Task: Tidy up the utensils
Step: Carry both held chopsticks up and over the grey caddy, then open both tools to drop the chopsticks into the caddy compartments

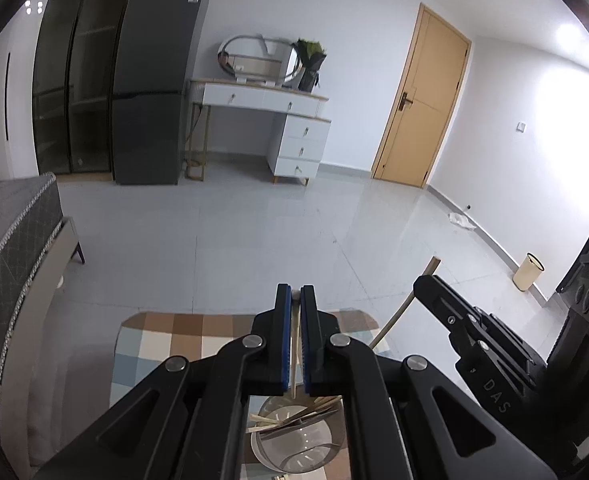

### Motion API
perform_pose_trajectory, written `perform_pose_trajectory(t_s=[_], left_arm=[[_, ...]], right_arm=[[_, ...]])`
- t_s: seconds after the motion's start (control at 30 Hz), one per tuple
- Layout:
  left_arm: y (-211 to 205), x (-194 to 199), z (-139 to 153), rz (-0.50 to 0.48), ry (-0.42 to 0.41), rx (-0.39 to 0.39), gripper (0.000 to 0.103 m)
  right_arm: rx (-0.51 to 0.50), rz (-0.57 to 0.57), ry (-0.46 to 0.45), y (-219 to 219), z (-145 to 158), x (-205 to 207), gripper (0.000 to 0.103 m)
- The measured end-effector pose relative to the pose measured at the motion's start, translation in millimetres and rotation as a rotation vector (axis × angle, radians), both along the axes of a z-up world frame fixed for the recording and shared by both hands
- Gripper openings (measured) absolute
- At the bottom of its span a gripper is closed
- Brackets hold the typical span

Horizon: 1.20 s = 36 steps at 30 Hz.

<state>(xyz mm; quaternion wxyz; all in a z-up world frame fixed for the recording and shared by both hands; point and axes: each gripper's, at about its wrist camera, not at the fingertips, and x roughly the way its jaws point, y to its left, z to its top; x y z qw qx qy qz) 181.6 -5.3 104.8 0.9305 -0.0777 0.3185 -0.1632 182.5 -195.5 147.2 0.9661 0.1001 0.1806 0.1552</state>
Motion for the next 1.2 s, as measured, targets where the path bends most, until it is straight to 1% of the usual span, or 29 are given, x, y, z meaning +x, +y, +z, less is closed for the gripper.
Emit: perform_pose_trajectory(t_s=[0.07, 0.17, 0.23, 0.4, 0.57, 0.6, 0.63, 0.73, 0.77, 0.8, 0.83, 0.87, 0.9, 0.97, 1.03, 1.07, 1.1, 1.13, 1.17, 1.2], left_arm=[[1, 5, -11, -0.004, 0.026, -0.004, 0.0], [2, 9, -20, -0.002, 0.055, -0.009, 0.0], [1, 13, -19, -0.001, 0.068, -0.017, 0.0], [-8, 7, -19, -0.019, 0.068, 0.004, 0.0], [-10, 9, -16, -0.043, 0.101, -0.013, 0.0], [-11, 11, -15, -0.048, 0.109, -0.012, 0.0], [-12, 11, -15, -0.046, 0.116, -0.008, 0.0], [-13, 9, -12, -0.058, 0.128, -0.005, 0.001], [-14, 9, -12, -0.055, 0.131, 0.003, 0.006], [-15, 6, -10, -0.041, 0.134, 0.013, 0.017], [-14, 5, -10, -0.033, 0.136, 0.013, 0.023], [-13, 3, -8, -0.028, 0.135, 0.001, 0.032], [-11, 0, -6, -0.022, 0.129, -0.012, 0.038], [-11, -6, -2, -0.002, 0.118, 0.004, 0.043], [-11, -12, 3, 0.001, 0.106, 0.017, 0.043], [-11, -18, 7, 0.005, 0.098, 0.023, 0.044], [-10, -21, 8, 0.017, 0.093, 0.033, 0.049], [-9, -27, 11, 0.053, 0.086, 0.052, 0.055], [-6, -33, 13, 0.089, 0.073, 0.056, 0.066], [-2, -40, 15, 0.115, 0.06, 0.048, 0.073]], right_arm=[[-0.001, -0.002, 0.011, 0, -9, 6, 0.005], [0.008, -0.006, 0.031, 0, -23, 13, 0.005], [0.007, -0.006, 0.041, -1, -29, 15, 0.005], [-0.002, 0.005, 0.06, -3, -42, 17, 0.005], [-0.013, 0.01, 0.086, -4, -54, 16, 0.005], [-0.011, 0.013, 0.093, -5, -55, 17, 0.006], [-0.009, 0.018, 0.101, -5, -57, 17, 0.009], [0.007, 0.038, 0.12, -9, -60, 16, 0.009], [0.009, 0.043, 0.126, -9, -60, 15, 0.009], [0.012, 0.045, 0.13, -10, -60, 14, 0.011], [0.015, 0.048, 0.133, -12, -60, 11, 0.013], [0.018, 0.051, 0.135, -13, -60, 10, 0.013], [0.017, 0.054, 0.137, -14, -59, 7, 0.016], [0.011, 0.047, 0.136, -17, -56, -3, 0.024], [0.017, 0.039, 0.131, -20, -54, -11, 0.033], [0.015, 0.031, 0.13, -22, -53, -15, 0.035], [0.015, 0.02, 0.13, -24, -51, -20, 0.041], [0.017, 0.011, 0.13, -27, -49, -25, 0.046], [0.016, 0.002, 0.131, -29, -47, -28, 0.049], [0.006, -0.011, 0.136, -31, -45, -33, 0.054]])
